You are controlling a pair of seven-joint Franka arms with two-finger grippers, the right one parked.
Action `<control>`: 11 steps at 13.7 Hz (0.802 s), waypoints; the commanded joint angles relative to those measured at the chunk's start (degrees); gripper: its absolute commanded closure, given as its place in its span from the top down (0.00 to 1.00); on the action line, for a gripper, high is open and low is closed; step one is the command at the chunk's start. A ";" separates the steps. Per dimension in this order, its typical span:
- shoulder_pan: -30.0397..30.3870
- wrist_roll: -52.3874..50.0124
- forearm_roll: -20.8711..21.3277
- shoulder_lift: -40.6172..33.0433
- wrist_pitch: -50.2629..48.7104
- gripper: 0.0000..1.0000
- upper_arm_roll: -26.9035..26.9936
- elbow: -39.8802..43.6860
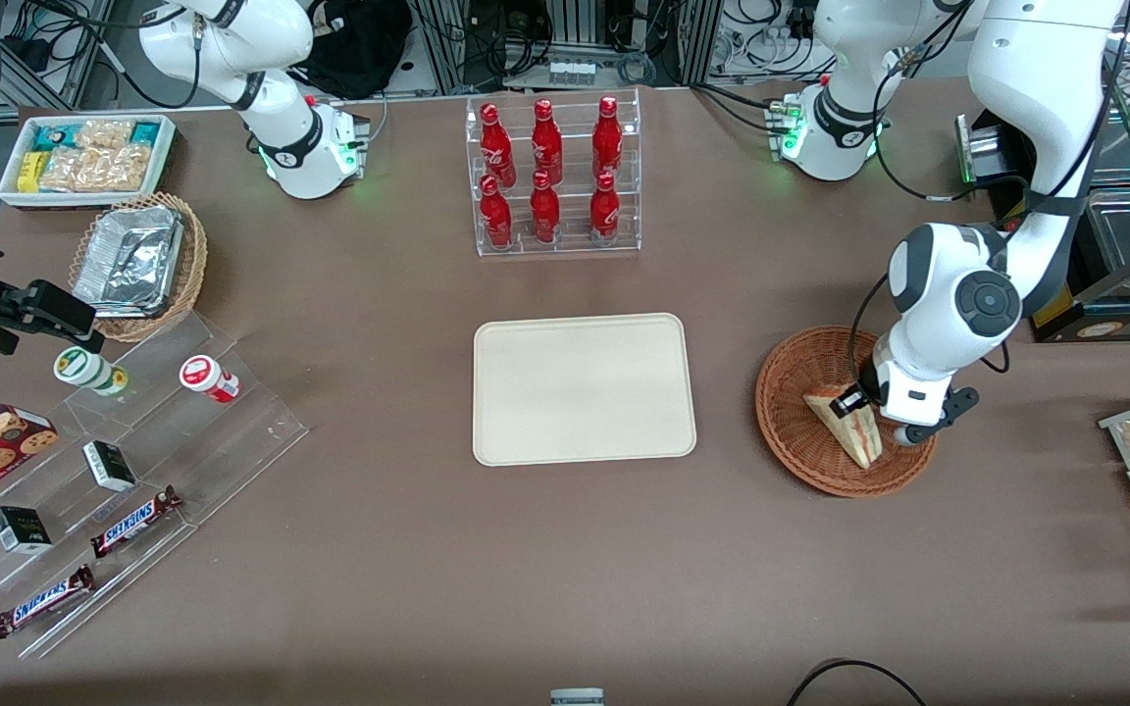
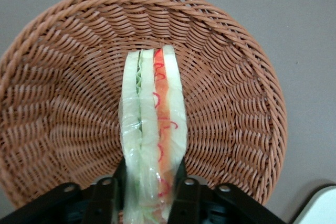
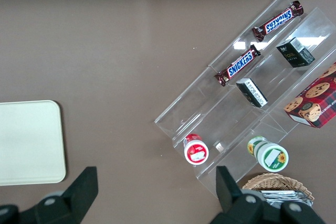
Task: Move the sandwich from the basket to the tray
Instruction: 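Lower the left gripper and close it on the wrapped sandwich, then lift the sandwich and carry it with the left gripper to the tray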
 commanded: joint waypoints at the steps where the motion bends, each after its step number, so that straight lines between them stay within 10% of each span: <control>1: 0.21 -0.53 0.89 -1.54 -11.02 0.09 -0.70 7.22; 11: -20.86 -5.17 0.11 -0.32 -27.06 0.09 -0.96 21.23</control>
